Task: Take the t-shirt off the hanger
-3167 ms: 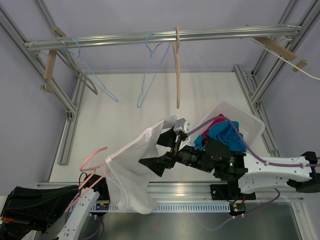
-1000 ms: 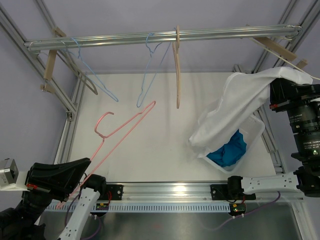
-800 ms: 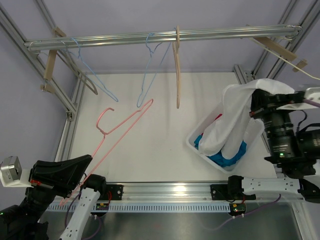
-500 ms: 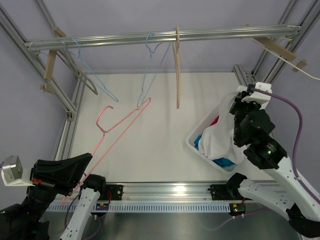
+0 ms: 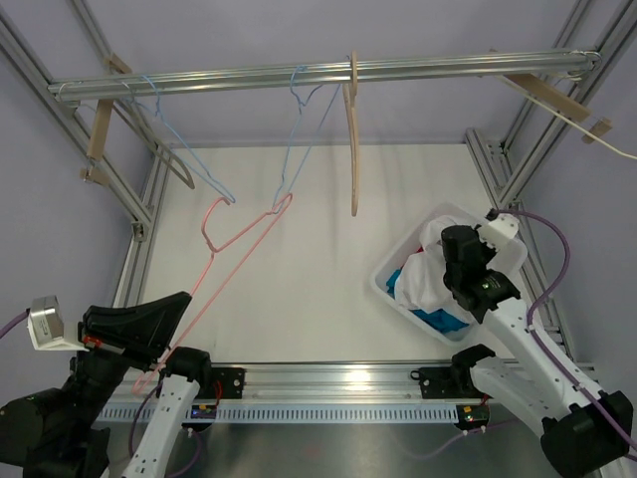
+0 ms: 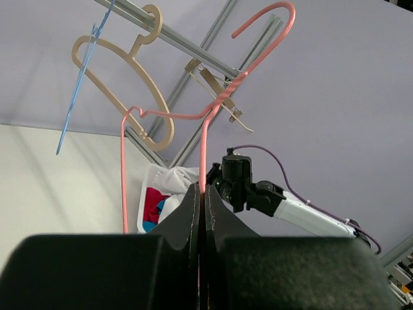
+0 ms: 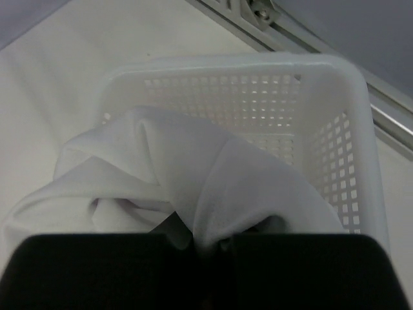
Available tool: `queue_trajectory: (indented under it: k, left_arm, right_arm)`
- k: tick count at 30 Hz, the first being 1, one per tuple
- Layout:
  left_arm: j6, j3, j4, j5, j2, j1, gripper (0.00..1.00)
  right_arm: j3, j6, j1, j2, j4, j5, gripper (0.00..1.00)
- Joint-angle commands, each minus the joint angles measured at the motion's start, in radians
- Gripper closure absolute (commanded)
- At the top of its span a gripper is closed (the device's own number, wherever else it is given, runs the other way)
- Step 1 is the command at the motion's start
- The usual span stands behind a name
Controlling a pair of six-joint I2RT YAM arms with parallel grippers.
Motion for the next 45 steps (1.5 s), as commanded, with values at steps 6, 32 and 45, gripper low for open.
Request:
queue_trajectory:
  k: [6,32,45]
  left_arm:
    - [0.043,-0.052,0.048,-0.059,0.015,0.031,1.00]
    - [0.111,0.092,0.157,-0.270,0.331,0.056,1.00]
    - [0.063,0.089,0.396,-0.240,0.596,0.054,1.00]
  right_arm:
    - [-0.134,0.221,-0.222,0.088,0.127,-0.280,0.98]
    - [0.196,0.008,-0.234,-0.496,-0.186,-0.543,0.01]
    - [0.130,0.006,-0.234,-0.553,-0.146,-0.805,0.01]
